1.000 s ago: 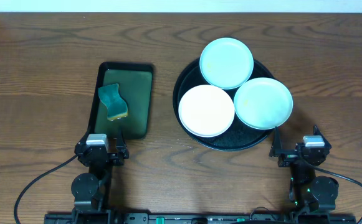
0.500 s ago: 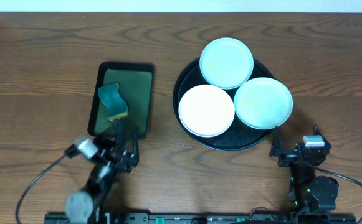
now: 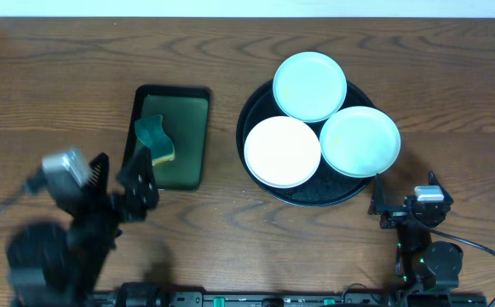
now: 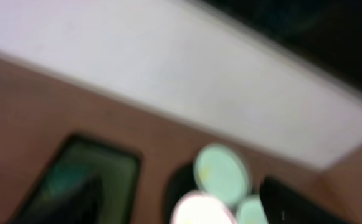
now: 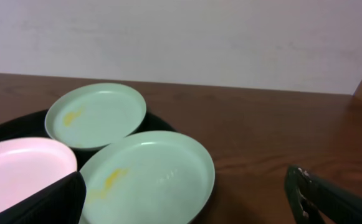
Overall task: Clean dirty plates on tray and stack at the side
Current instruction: 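Reach the left gripper to the green sponge and grasp it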
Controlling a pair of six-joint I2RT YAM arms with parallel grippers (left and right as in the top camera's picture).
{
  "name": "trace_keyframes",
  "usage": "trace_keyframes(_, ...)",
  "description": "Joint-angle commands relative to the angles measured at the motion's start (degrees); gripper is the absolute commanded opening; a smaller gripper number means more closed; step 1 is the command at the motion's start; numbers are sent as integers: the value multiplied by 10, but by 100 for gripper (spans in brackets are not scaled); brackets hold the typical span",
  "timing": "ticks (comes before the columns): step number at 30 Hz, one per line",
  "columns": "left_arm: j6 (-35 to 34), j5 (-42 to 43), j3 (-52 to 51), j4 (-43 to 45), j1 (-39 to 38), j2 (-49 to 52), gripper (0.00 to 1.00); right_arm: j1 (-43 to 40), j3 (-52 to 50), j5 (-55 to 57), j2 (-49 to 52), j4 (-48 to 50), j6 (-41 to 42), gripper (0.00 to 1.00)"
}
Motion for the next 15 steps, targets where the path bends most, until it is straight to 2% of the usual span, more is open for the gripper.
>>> trace_keyframes(1, 78, 23, 145, -123, 1, 161, 80, -4, -1, 0, -4, -2, 7, 99)
trace_keyframes(3, 83, 15, 201, -178, 1, 232, 80, -4, -1, -1, -4, -2, 7, 99)
trace_keyframes(5, 80, -25, 228, -186, 2, 289, 80, -4, -1, 0, -4, -2, 7, 99)
trace_keyframes(8, -7, -101, 267, -236, 2, 386, 80, -4, -1, -1, -4, -2, 7, 99)
trace_keyframes(15, -24, -102, 280, -252, 2, 582, 80, -4, -1, -1, -4, -2, 7, 99)
